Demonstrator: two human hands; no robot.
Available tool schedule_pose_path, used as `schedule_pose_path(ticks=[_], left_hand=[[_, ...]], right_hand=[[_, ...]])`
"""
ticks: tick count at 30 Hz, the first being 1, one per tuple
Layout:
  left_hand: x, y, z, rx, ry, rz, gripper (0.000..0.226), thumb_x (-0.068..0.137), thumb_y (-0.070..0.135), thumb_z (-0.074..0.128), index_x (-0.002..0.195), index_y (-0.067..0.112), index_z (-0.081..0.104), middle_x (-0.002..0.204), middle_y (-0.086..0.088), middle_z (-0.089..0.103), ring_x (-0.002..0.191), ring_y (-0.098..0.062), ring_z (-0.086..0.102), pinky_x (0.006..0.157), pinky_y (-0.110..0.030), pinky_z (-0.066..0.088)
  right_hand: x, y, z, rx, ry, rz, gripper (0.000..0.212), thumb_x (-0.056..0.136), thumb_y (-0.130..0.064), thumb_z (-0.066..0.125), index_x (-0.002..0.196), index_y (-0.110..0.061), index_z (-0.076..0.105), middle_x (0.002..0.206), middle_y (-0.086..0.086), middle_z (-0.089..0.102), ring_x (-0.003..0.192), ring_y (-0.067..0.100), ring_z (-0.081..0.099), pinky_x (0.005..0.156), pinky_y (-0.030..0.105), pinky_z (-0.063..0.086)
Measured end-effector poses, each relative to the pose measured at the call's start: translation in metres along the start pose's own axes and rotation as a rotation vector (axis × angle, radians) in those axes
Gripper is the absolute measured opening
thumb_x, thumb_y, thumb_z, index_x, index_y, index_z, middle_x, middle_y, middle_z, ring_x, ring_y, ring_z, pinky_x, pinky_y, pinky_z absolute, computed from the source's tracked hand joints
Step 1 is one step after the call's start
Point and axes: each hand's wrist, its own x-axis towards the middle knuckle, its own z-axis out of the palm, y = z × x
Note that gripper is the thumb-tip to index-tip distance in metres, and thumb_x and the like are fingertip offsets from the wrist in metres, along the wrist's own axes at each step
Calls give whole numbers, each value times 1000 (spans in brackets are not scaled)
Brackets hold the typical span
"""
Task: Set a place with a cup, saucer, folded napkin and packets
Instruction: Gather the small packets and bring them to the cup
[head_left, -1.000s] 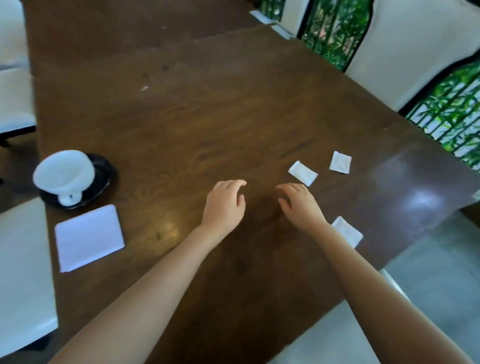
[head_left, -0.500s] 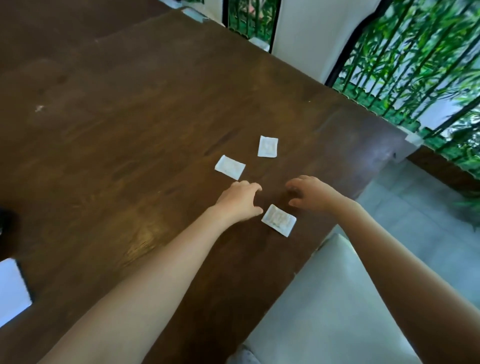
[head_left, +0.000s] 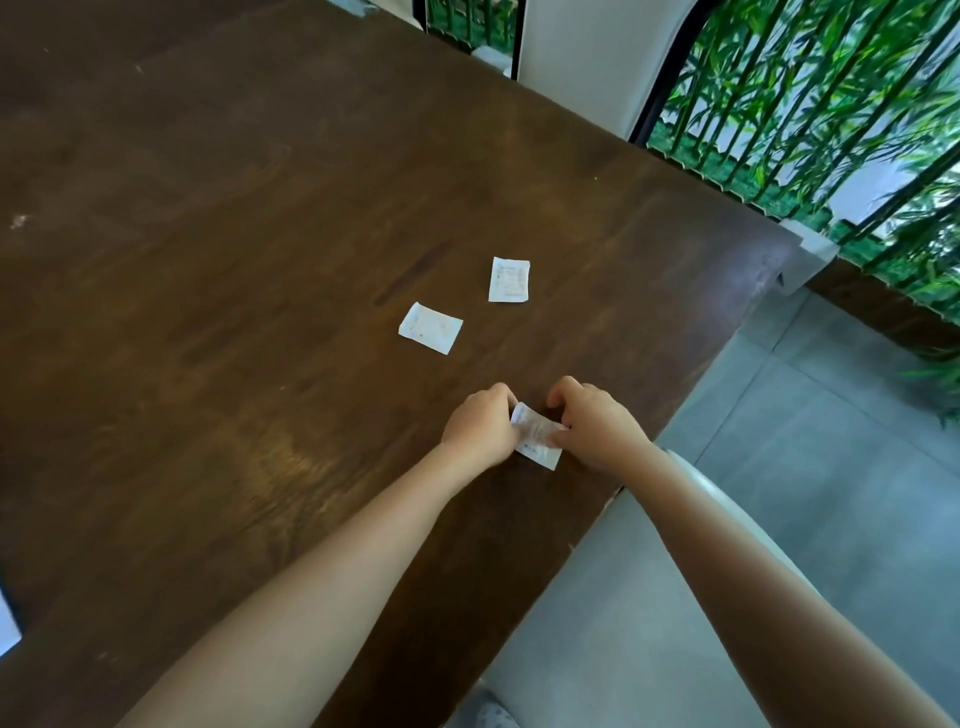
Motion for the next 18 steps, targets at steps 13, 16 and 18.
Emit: schedule_pose_path(ticks=[13, 16, 18], left_hand=[[35, -43, -83, -421, 223, -68, 4, 81, 16, 67, 84, 15, 64, 79, 1, 57, 76, -14, 54, 71, -30, 44], [57, -55, -100, -357, 309, -105, 6, 82, 16, 66, 87, 14, 65, 84, -1, 61, 78, -15, 56, 69, -27, 42], [68, -62, -102, -255, 327, -117, 11, 83, 18, 64, 91, 11, 67, 86, -1, 62, 80, -16, 55, 66, -26, 37]], right_hand=[[57, -62, -13, 614, 117, -34, 5, 81, -16, 67, 83, -17, 62, 81, 4, 68, 59, 10, 60, 57, 20, 46], [86, -90, -9, 571, 141, -6, 9, 83, -16, 64, 92, -15, 63, 94, 7, 68, 81, 19, 65, 67, 26, 48], [99, -103, -6, 495, 142, 35, 20, 86, -14, 59, 106, -11, 61, 105, 9, 65, 94, 23, 63, 70, 28, 46]])
